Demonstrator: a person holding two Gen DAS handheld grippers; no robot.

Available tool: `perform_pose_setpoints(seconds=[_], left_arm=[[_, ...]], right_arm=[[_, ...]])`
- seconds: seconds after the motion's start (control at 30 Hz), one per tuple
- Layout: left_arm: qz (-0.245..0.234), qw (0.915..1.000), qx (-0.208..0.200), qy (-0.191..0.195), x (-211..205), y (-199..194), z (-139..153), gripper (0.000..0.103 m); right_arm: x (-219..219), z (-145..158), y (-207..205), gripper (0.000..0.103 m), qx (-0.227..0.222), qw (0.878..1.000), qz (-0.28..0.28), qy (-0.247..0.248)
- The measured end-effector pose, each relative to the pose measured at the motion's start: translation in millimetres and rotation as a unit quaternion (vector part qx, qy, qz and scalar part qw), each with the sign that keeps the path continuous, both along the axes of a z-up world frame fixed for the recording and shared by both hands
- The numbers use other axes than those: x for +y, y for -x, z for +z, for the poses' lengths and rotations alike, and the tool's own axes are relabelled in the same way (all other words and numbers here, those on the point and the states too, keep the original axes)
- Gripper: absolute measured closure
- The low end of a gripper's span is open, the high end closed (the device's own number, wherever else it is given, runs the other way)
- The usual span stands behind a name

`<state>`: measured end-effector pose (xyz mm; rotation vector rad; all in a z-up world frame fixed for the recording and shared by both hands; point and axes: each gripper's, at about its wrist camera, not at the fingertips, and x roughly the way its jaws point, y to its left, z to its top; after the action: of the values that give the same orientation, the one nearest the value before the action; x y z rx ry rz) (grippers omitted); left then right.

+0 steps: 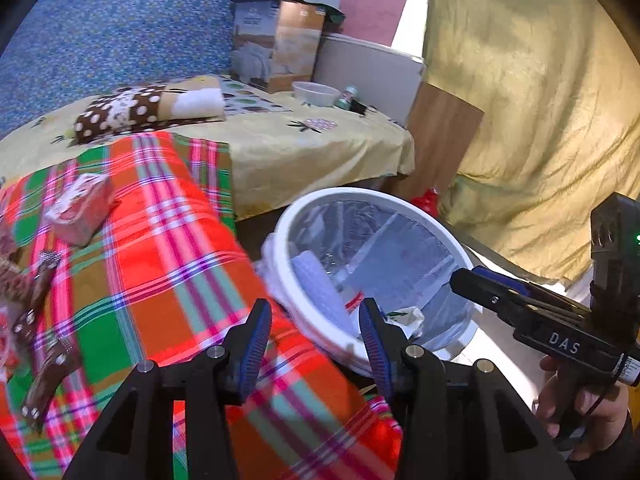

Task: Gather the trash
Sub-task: 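Move both open tools back over the remaining trash on the cloth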

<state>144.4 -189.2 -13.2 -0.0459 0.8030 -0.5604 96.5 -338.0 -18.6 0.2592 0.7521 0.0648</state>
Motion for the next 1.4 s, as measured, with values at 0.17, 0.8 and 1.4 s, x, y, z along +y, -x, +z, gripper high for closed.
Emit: perform_pose_setpoints(seconds=[0.17, 0.8, 1.4], left_arm=[[0.025, 0.9996, -0.012, 0.002, 25, 12, 6, 0.058], [0.121, 0.9923, -0.028, -0.007, 125, 44, 6, 0.058], [0.214, 0.9767, -0.017, -0.009, 208, 35, -6, 0.058]], right_arm=[[22, 3, 2, 0.051, -0.006, 1.000, 0.030, 0.000], [93, 11, 2, 0.051, -0.019, 0.991, 0.130, -0.001], [137, 7, -8, 0.051, -0.006, 0.983, 0.182, 0.004]])
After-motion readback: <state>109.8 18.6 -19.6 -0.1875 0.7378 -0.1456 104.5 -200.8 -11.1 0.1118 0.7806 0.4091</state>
